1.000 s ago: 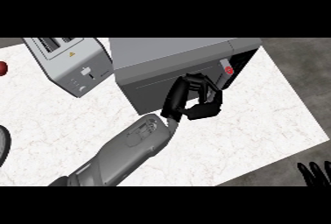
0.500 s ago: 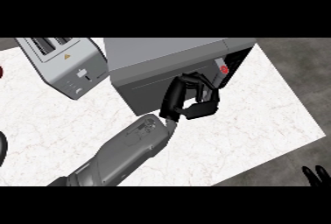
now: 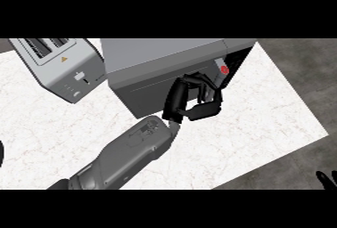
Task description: Pick up the milk, place it into the microwave and close the microwave
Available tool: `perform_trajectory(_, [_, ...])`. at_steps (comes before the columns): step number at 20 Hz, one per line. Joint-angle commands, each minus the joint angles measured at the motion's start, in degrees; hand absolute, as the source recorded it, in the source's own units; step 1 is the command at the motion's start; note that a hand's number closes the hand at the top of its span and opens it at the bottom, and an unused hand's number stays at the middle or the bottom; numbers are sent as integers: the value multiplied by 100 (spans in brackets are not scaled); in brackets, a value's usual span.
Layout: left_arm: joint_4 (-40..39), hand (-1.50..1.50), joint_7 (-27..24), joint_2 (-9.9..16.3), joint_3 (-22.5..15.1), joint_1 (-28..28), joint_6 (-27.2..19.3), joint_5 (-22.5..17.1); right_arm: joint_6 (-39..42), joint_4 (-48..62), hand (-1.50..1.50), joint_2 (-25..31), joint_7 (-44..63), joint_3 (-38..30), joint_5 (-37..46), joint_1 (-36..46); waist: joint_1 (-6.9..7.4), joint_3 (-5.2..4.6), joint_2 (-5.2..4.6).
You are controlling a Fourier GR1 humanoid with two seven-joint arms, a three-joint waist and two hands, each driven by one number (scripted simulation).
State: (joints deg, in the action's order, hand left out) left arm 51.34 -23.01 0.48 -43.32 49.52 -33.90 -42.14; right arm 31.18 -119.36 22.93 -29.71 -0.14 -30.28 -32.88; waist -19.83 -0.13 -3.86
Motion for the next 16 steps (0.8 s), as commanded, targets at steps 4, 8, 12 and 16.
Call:
perform_trajectory(4, [-579, 150, -58, -46, 156, 516, 156, -180, 74, -172, -150, 113, 24, -122, -223, -58, -96, 8, -96])
perform_trajectory(8, [-594, 150, -148, -47, 104, 558, 133, -259, 190, -214, -150, 148, 74, -30, -462, -127, -97, 18, -103])
perform_trajectory(12, [-654, 150, -198, -47, 83, 576, 120, -330, 187, -326, -150, 202, 123, -76, -600, -154, -125, 13, -123])
perform_trajectory(16, [-684, 150, -291, -47, 91, 579, 102, -423, 269, -378, -150, 335, 197, -130, -640, -265, -154, 9, -108])
